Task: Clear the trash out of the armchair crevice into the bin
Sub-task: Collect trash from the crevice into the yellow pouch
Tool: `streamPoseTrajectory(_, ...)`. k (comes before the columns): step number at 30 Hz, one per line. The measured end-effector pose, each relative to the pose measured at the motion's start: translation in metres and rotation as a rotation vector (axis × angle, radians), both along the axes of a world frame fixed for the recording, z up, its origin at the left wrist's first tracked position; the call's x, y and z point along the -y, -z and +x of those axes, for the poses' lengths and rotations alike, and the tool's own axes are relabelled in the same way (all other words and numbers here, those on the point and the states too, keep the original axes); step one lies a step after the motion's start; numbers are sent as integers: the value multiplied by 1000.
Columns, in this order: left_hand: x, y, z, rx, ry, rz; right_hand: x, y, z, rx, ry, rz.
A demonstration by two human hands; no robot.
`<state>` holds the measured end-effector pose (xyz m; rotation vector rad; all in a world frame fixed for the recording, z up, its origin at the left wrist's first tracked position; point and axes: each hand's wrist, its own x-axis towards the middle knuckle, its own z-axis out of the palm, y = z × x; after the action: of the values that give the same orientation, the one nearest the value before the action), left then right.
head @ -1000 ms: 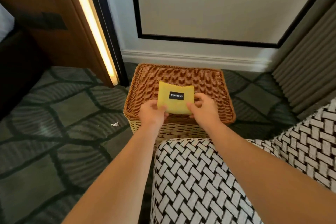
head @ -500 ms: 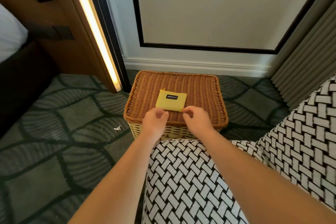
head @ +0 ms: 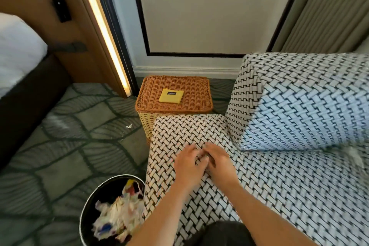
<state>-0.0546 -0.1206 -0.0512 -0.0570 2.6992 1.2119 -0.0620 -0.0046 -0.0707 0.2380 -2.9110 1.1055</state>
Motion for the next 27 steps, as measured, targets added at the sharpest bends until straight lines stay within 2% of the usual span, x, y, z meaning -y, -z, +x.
streamPoseTrajectory(6,-37,-35,55,223,69,245,-64,-12,63,155,98,-93)
streamPoseTrajectory(9,-53,-42,58,282,153,161,-108,-24,85,187,166,-97)
streamPoseTrajectory(12,-86,-51,57,304,247,76,-166,-34,101,241,322,-87)
streamPoseTrajectory(18,-156,-41,55,304,349,40,-233,-32,110,251,492,-133)
streamPoseTrajectory(21,-185,-32,61,182,292,19,-236,-29,100,181,536,-156)
streamPoseTrajectory(27,-220,4,55,-83,362,-178,-231,3,84,-40,642,68)
